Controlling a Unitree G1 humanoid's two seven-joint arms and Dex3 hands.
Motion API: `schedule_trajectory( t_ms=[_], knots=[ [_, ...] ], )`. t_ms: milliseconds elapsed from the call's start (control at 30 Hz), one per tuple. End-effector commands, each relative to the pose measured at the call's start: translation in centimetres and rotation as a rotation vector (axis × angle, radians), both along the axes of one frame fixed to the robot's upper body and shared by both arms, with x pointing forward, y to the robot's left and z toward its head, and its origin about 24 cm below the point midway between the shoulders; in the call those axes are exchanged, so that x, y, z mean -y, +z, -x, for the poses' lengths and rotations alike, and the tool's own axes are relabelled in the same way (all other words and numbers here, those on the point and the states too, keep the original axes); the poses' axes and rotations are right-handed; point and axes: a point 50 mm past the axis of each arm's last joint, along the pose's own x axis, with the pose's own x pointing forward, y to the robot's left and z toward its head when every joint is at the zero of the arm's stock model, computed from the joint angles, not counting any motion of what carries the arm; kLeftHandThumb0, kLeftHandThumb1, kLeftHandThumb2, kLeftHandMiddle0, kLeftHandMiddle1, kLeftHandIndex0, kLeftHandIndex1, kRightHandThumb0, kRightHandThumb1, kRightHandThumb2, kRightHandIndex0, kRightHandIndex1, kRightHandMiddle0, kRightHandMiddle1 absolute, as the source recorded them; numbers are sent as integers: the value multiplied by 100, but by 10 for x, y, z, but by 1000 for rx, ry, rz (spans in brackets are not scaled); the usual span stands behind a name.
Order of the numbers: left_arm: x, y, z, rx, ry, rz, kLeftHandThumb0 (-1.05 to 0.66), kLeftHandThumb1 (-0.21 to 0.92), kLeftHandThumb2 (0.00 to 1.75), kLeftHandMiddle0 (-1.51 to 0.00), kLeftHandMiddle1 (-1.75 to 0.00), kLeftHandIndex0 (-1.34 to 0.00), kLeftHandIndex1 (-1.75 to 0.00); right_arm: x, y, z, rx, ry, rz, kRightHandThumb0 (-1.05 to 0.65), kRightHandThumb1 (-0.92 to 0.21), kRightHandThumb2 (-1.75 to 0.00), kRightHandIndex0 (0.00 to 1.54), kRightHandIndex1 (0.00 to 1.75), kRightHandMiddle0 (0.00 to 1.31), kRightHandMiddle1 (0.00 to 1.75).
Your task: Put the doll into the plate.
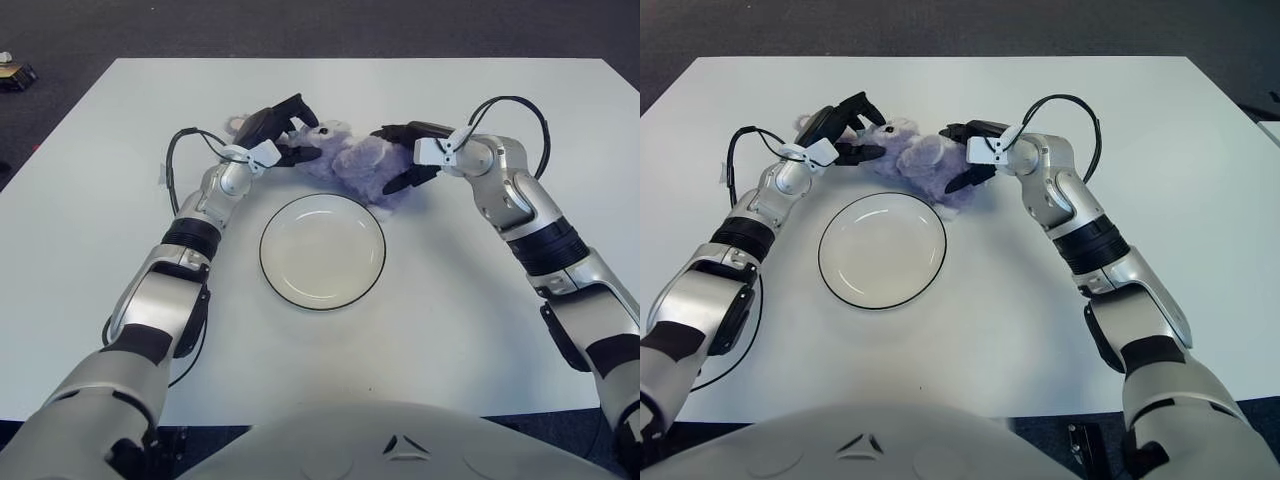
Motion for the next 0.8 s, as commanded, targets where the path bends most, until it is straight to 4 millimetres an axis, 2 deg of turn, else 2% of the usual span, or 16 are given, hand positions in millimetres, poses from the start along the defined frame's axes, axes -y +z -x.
schedule_trajectory(
  t_ms=[0, 133, 300, 633, 767],
  knots=[
    [0, -4, 2, -6, 5, -9, -54, 92, 14, -48, -141, -47, -123, -3, -10, -1, -15, 15, 38, -93, -92, -12, 2, 0, 23, 3],
    [0, -4, 2, -6, 6, -9, -54, 92, 14, -49, -141, -47, -123, -2, -10, -2, -13, 18, 38, -93, -92, -12, 2, 0, 24, 3],
    [1, -3, 3, 0, 5, -3, -53, 92, 13, -49, -140, -46, -123, -2, -28, -12, 34, -77, 97, -93, -92, -17, 2, 1, 25, 3],
    [1, -3, 4, 7, 6, 1, -38, 92, 19, -49, -139, -55, -137, -1, -28, -15, 68, -205, 164, -81, -92, -33, 6, 2, 34, 6],
    [1, -2, 4, 8, 6, 2, -38, 92, 19, -49, -139, -55, -138, 0, -27, -13, 102, -215, 194, -75, -92, -35, 16, 2, 42, 8]
  ],
)
